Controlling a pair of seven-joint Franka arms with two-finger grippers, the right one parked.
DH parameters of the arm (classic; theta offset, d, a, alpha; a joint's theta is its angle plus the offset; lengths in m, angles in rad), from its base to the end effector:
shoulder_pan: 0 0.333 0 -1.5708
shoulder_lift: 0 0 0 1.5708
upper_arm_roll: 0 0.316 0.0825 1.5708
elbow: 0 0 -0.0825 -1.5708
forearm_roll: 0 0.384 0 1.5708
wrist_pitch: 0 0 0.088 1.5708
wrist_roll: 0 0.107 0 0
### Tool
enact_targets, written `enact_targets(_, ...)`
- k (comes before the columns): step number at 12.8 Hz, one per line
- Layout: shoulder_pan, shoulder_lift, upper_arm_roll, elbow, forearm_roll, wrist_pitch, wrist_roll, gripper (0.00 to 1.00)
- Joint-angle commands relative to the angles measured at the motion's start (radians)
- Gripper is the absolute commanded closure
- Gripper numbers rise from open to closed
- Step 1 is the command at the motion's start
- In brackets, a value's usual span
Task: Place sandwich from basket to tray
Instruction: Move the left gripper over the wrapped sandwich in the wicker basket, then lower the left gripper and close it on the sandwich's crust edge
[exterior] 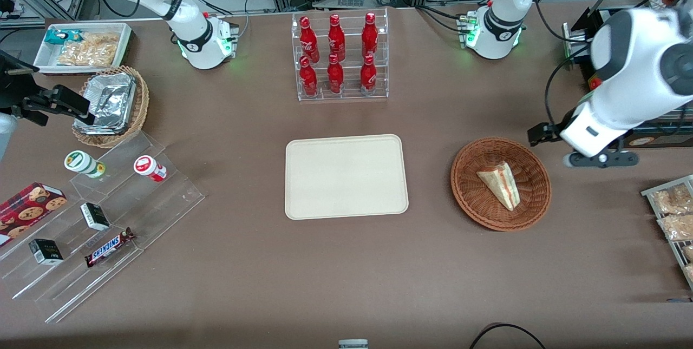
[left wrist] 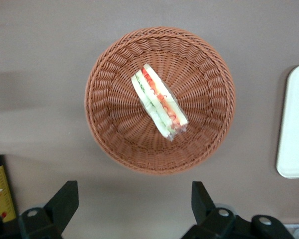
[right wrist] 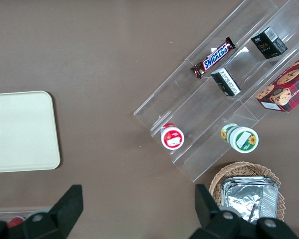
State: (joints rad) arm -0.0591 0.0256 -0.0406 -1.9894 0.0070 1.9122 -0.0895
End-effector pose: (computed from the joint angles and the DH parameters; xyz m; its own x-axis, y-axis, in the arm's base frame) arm 0.5466 -0.0541 0.4408 0.9947 -0.0121 -0.1017 -0.0137 -0.9998 -0.0144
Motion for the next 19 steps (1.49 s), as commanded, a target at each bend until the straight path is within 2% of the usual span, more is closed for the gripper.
enact_targets(1, 0.002, -0.018, -0.005, -0.141, -0.01, 0.173, -0.006, 0.0)
enact_targets(3, 0.001, 0.013, -0.005, -0.177, -0.012, 0.258, -0.045, 0.0)
enact_targets(7, -0.048, 0.095, -0.005, -0.17, -0.012, 0.324, -0.361, 0.0)
enact_targets(11, -0.05, 0.149, -0.007, -0.174, -0.013, 0.39, -0.57, 0.0)
enact_targets(19, -0.05, 0.263, -0.008, -0.218, -0.016, 0.556, -0.716, 0.0)
